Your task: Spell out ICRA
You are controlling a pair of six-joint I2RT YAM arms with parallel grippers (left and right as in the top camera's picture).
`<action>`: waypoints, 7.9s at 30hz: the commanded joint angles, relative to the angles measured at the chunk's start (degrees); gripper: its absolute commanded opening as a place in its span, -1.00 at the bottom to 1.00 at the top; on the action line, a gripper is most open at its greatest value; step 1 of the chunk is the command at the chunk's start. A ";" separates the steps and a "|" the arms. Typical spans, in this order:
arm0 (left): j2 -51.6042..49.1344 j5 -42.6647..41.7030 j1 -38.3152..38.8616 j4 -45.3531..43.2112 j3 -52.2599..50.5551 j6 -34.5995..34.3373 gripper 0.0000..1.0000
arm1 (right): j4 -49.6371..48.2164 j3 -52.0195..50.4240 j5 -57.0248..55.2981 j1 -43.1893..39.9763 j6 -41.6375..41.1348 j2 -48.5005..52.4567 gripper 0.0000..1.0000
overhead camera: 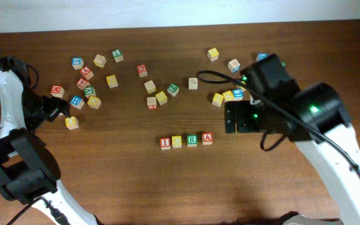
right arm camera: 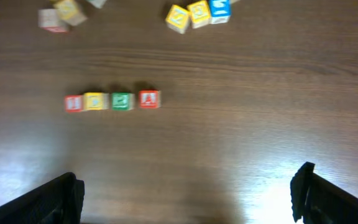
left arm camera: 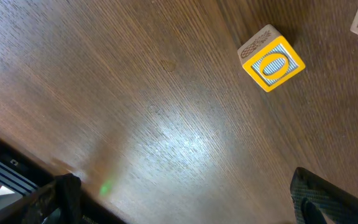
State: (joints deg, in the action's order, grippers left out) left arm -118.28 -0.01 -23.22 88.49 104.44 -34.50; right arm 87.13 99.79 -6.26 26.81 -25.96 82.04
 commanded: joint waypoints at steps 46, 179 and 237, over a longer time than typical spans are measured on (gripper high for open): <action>19.37 -1.01 40.04 -38.45 -42.45 9.05 -1.00 | -30.40 -31.63 17.66 -19.85 7.02 21.57 -0.92; 12.15 2.36 62.60 -51.80 -45.64 -1.09 -1.00 | -38.49 -32.46 13.31 -14.88 3.63 27.32 -0.84; 34.69 -1.22 29.07 -35.19 -42.93 4.61 -1.00 | -36.76 -16.33 9.01 4.55 -5.88 37.83 -0.92</action>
State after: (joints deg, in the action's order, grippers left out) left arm -83.26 -1.89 6.07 53.36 62.02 -30.85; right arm 51.18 84.36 3.44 30.35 -31.33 118.48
